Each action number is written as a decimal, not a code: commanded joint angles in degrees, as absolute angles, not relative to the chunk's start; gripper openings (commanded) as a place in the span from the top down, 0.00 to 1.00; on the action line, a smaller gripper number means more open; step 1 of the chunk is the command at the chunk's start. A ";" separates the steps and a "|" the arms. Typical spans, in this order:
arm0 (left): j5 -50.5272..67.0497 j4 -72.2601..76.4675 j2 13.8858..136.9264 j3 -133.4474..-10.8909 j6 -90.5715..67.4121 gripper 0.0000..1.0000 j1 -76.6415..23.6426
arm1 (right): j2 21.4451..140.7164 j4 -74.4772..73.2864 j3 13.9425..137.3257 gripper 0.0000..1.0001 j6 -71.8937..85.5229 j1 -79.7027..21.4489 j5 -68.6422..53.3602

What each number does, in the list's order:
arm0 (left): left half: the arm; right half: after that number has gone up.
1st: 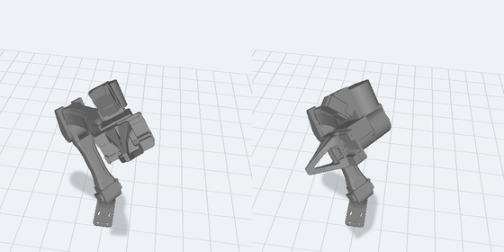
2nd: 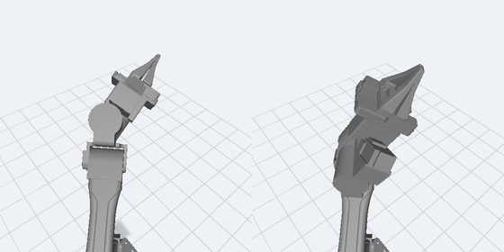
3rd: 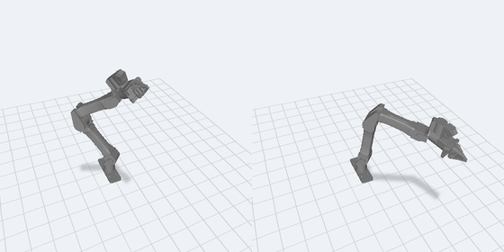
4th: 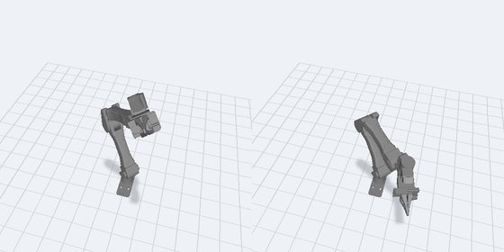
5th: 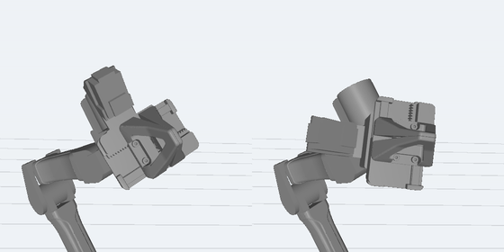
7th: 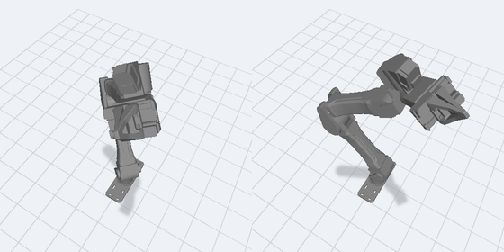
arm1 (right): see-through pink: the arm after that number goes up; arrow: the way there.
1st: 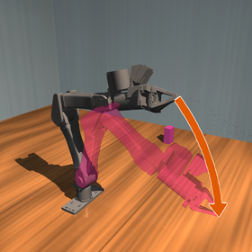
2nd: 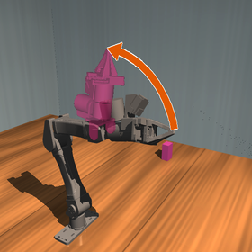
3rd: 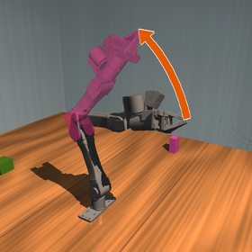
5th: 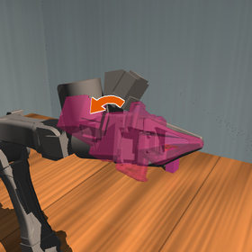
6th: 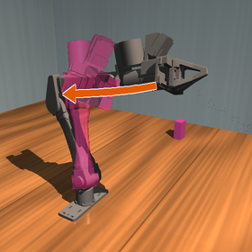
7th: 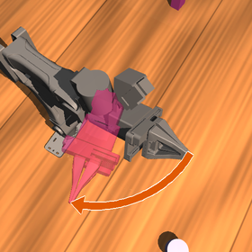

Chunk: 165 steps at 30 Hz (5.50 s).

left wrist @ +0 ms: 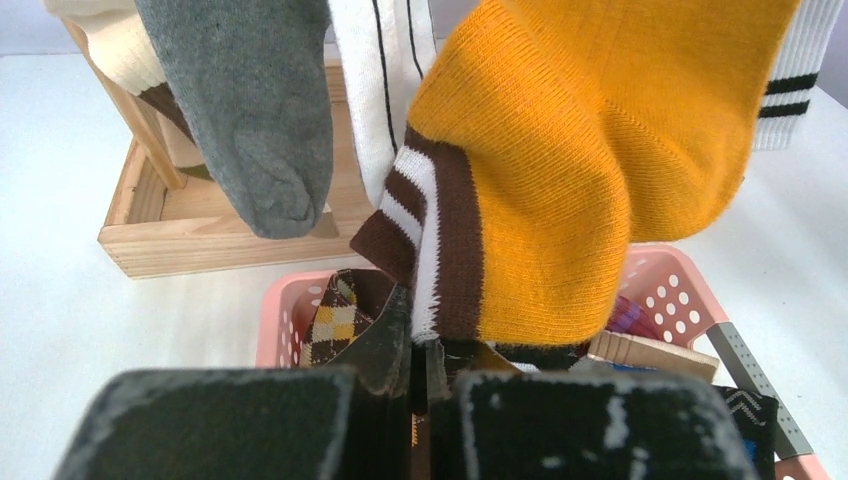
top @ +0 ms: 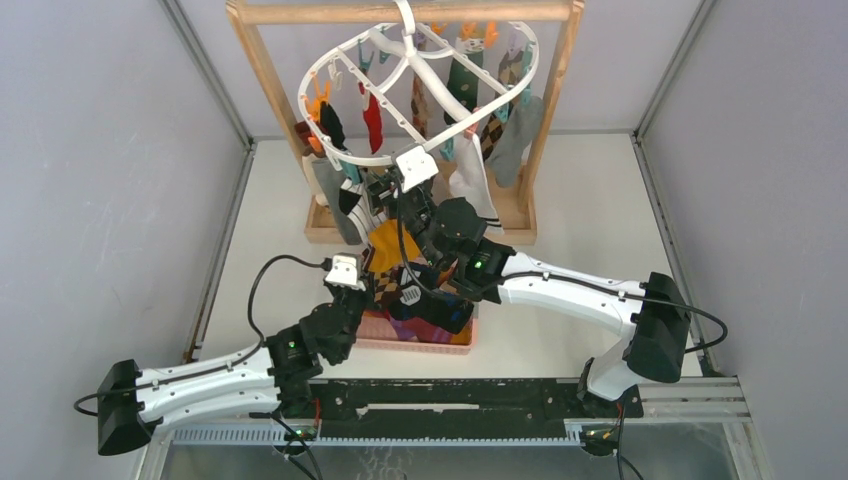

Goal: Remove the socks clipped to the hanger
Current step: Remove the sock from the hanger, then place the sock in the bin.

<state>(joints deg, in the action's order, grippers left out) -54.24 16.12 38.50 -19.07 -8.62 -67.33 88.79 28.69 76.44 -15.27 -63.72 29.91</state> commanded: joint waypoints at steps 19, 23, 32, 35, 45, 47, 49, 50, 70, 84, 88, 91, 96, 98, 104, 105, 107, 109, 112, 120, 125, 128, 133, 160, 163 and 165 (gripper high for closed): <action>-54.77 17.57 39.62 -18.87 -9.23 1.00 -67.06 | 86.39 32.73 77.70 0.25 -22.26 -66.89 34.49; -54.71 17.58 39.83 -18.99 -9.32 1.00 -67.06 | 86.64 33.97 77.71 0.25 -24.12 -67.58 35.46; -54.68 17.35 39.74 -19.07 -9.23 1.00 -67.06 | 87.31 35.07 78.14 0.35 -25.42 -67.71 35.79; -54.67 17.25 39.81 -19.16 -9.23 1.00 -67.06 | 87.65 34.83 78.58 0.40 -25.26 -67.48 35.39; -54.76 17.23 40.24 -19.35 -9.23 1.00 -67.06 | 87.10 33.92 78.62 0.85 -25.39 -67.09 34.16; -54.88 17.02 40.18 -19.36 -9.36 1.00 -67.06 | 86.73 33.48 78.51 0.91 -25.26 -67.00 33.97; -54.84 16.93 40.03 -19.28 -9.53 1.00 -67.08 | 86.30 33.15 78.25 0.92 -24.89 -66.89 33.63; -54.77 16.89 39.87 -19.18 -9.62 1.00 -67.02 | 85.96 32.72 78.23 0.92 -24.56 -66.69 33.46; -54.29 14.48 40.41 -19.68 -11.60 1.00 -67.06 | 79.98 26.52 71.28 0.71 -13.41 -61.60 27.95; -55.64 13.05 47.83 -18.48 -16.99 0.99 -67.14 | 73.15 21.05 59.23 0.26 -3.36 -59.68 24.44; -55.79 13.26 51.31 -18.40 -18.65 0.94 -67.14 | 69.60 20.65 54.01 0.24 -0.37 -59.29 24.37; -55.68 13.88 54.52 -18.61 -19.66 0.81 -67.15 | 66.27 20.91 49.67 0.24 1.97 -59.26 24.03; -55.47 15.36 59.85 -18.68 -21.49 0.60 -67.16 | 61.23 21.09 42.81 0.24 4.93 -59.24 23.50; -55.26 16.30 61.59 -18.68 -21.91 0.54 -67.15 | 59.78 21.40 40.54 0.24 5.99 -59.34 23.43; -55.17 17.79 67.97 -20.56 -22.23 0.29 -67.20 | 59.02 21.71 35.83 0.24 8.95 -59.41 23.11; -55.22 17.79 68.89 -20.95 -22.35 0.26 -67.19 | 59.36 21.44 35.45 0.24 9.30 -59.50 23.14; -55.05 17.15 70.03 -21.71 -22.79 0.16 -67.22 | 60.27 20.91 34.81 0.24 10.06 -59.64 22.96; -55.32 16.03 69.87 -22.37 -23.02 0.01 -67.89 | 61.19 20.39 34.61 0.24 10.47 -59.91 22.77; -56.88 13.70 67.70 -23.33 -22.86 0.00 -68.82 | 62.79 19.97 34.63 0.24 10.62 -60.52 22.72; -59.55 10.25 58.27 -22.48 -21.14 0.00 -69.74 | 65.83 20.29 34.63 0.24 10.88 -60.88 20.99; -60.50 9.22 51.39 -20.37 -20.60 0.00 -69.70 | 68.08 20.30 35.66 0.24 11.03 -61.07 18.51; -60.53 9.38 48.14 -18.95 -20.14 0.00 -69.70 | 70.66 20.34 37.02 0.24 10.86 -61.48 16.93; -59.15 11.79 47.35 -17.37 -19.02 0.00 -69.70 | 75.92 20.91 39.65 0.25 10.64 -62.58 15.52; -60.52 10.22 50.89 -17.98 -23.70 0.00 -69.70 | 94.21 22.00 45.82 0.66 16.11 -61.58 14.67; -60.69 11.31 50.24 -17.06 -23.66 0.00 -69.70 | 95.74 22.98 45.14 0.67 17.02 -60.94 14.29; -60.40 12.80 49.86 -16.34 -23.17 0.00 -69.70 | 96.27 25.09 43.79 0.66 17.57 -60.86 13.99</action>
